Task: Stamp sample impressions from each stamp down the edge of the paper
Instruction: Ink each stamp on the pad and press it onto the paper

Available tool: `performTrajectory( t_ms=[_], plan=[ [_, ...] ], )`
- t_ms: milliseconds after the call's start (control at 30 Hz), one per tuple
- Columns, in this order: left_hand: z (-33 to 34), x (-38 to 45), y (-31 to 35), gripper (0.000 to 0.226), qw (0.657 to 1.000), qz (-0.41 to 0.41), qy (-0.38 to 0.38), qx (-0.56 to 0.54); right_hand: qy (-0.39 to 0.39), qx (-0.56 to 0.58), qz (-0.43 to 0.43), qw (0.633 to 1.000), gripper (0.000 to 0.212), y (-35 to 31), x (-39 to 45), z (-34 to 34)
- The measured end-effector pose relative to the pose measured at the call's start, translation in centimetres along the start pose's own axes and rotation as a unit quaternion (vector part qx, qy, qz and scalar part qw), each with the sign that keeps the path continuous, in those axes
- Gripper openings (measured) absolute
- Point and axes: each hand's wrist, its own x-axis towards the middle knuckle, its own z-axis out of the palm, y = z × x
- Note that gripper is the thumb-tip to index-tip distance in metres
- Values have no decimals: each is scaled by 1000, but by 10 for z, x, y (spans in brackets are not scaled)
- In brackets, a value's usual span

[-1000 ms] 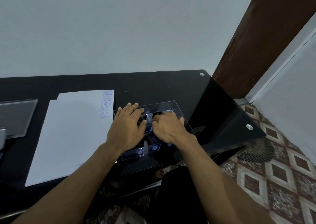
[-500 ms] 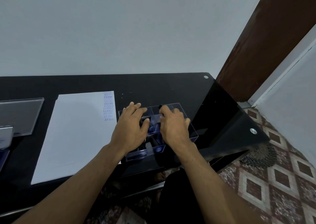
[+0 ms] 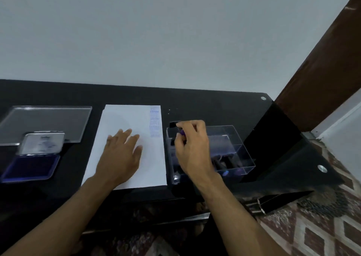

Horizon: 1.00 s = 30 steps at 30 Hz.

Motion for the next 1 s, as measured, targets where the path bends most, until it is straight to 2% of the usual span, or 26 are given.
performTrajectory(
  t_ms=[133, 333, 600, 867, 1000],
  plan=[
    [-7, -22, -27, 56, 999, -13, -32, 35, -23, 19, -29, 999, 28, -27, -6, 30],
    [-15, -47, -40, 66, 999, 3, -32, 36, -65, 28, -43, 997, 27, -55, -15, 62],
    [-16, -51, -44, 49, 999, -4, -20, -25, -119, 19, -50, 991, 26, -73, -23, 75],
    [-47, -76, -89, 47, 997, -24, 60, -38, -167, 20, -46, 985, 25, -107, -20, 104],
    [-69, -100, -130, 60, 993, -74, 90, -17, -205, 51, -81, 974, 31, -137, -26, 129]
  ],
)
